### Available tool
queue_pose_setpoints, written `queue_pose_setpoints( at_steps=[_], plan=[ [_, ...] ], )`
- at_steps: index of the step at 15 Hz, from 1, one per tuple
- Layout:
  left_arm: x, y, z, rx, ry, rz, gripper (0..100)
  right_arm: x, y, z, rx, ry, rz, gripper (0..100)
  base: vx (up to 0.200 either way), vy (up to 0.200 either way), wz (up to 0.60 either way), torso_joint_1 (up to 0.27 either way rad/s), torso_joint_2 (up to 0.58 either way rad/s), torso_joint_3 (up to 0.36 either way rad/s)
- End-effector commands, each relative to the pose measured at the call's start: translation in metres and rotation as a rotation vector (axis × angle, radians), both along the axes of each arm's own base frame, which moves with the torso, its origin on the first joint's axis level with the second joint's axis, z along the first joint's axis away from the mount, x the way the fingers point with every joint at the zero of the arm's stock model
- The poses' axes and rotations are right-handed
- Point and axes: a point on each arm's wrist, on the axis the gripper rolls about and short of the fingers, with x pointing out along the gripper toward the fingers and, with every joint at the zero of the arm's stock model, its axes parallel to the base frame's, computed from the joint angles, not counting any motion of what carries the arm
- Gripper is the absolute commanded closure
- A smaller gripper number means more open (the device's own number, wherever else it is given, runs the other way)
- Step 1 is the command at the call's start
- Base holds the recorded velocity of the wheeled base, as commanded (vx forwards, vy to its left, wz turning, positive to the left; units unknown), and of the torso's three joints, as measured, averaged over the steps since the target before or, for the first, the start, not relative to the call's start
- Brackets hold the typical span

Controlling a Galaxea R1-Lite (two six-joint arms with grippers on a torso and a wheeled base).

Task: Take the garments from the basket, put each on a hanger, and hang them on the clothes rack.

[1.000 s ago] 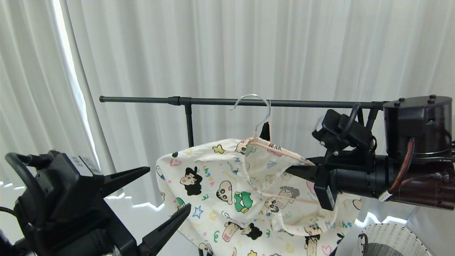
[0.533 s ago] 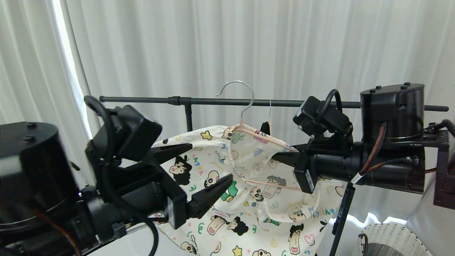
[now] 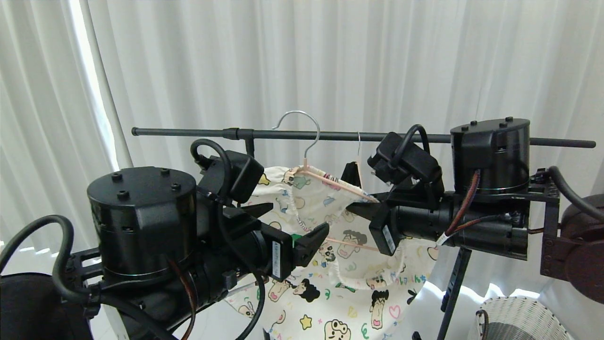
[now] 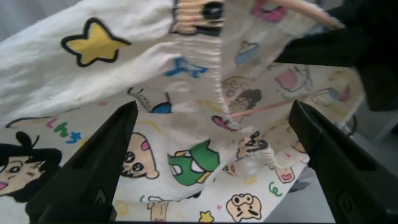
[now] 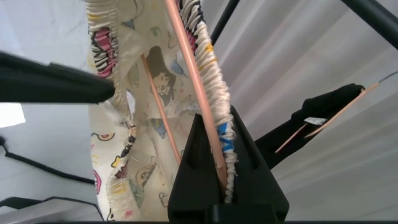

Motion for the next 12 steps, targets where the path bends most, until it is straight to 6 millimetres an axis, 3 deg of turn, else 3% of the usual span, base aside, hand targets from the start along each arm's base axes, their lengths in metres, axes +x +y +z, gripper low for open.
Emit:
queue_pose_setpoints(
  at_steps=[1, 2, 8, 12],
  plan=[
    [0.003, -0.002, -0.005, 0.015, 0.013, 0.012, 0, 0.000, 0.001, -0.002, -0.004, 0.003, 0.001, 100, 0.000, 0.000, 0.00, 0.000, 0.00, 0.000],
    [0.002, -0.001, -0.007, 0.014, 0.020, 0.023, 100, 0.000, 0.001, -0.002, -0.004, 0.003, 0.001, 100, 0.000, 0.000, 0.00, 0.000, 0.00, 0.000],
    [0.005, -0.002, -0.011, 0.031, 0.023, 0.058, 100, 0.000, -0.001, -0.003, -0.007, 0.006, -0.010, 100, 0.000, 0.000, 0.00, 0.000, 0.00, 0.000],
    [0.007, 0.009, -0.014, 0.065, 0.009, 0.193, 100, 0.002, -0.011, -0.012, -0.054, 0.003, -0.124, 100, 0.000, 0.000, 0.00, 0.000, 0.00, 0.000]
  ],
)
